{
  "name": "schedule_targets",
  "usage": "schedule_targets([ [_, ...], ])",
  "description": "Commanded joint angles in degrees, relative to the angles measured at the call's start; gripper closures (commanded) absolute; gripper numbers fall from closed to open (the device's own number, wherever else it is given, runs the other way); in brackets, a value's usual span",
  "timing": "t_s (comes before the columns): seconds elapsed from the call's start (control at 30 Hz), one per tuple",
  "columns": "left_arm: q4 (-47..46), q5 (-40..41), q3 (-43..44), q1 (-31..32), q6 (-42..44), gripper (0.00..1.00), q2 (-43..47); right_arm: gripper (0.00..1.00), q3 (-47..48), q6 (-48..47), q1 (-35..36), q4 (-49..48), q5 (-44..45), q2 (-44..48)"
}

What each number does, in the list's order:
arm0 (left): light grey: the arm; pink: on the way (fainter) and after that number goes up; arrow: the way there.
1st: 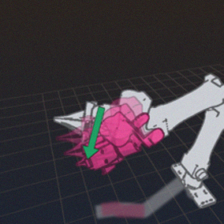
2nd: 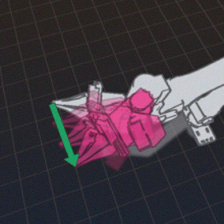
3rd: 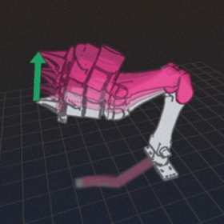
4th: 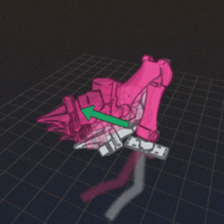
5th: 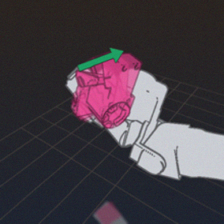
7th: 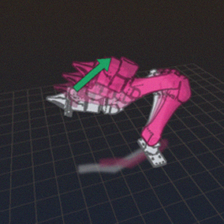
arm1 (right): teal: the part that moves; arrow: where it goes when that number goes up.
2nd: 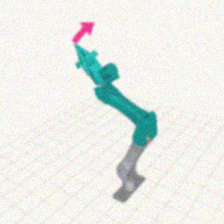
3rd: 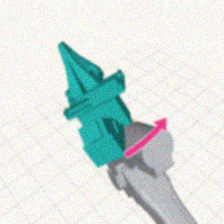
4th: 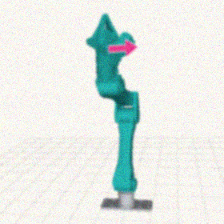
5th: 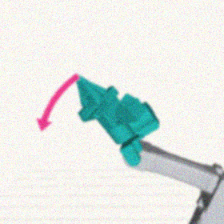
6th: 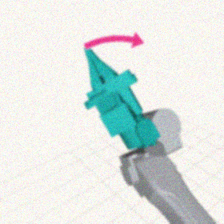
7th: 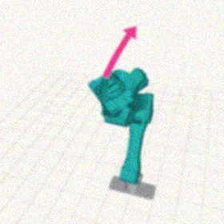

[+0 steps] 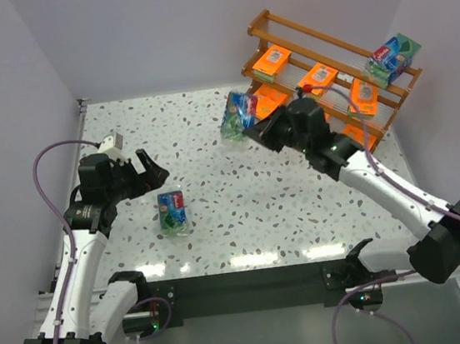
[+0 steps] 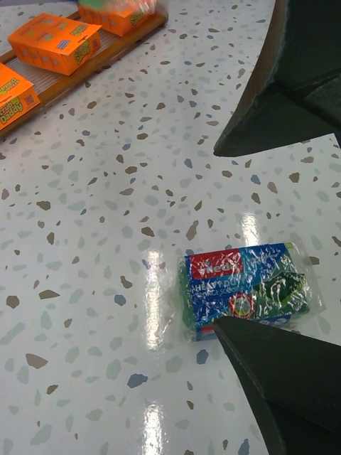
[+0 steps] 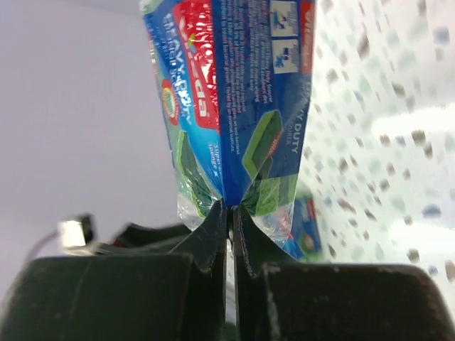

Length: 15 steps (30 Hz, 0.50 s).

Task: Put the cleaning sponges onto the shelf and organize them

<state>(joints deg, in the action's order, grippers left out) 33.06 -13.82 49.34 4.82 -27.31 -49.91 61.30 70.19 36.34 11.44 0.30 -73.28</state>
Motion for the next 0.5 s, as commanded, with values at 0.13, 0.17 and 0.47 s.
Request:
schedule_targets([
  [0.13, -3.79, -3.31, -0.04, -0.51, 0.06, 0.0, 0.52, 1.0, 30.51, -14.11, -15.3, 15.34, -0.47, -0.36],
  [0.17, -3.88, -3.58, 0.05, -0.51, -0.11, 0.0, 0.43, 1.0, 33.59, -14.38, -17.51, 16.76, -0.47, -1.68],
  [0.47, -2.65, -3.67, 1.11, -0.51, -0.55, 0.0, 2.1, 1.0, 47.77, -12.71, -35.28, 15.11, -8.38, -16.54],
])
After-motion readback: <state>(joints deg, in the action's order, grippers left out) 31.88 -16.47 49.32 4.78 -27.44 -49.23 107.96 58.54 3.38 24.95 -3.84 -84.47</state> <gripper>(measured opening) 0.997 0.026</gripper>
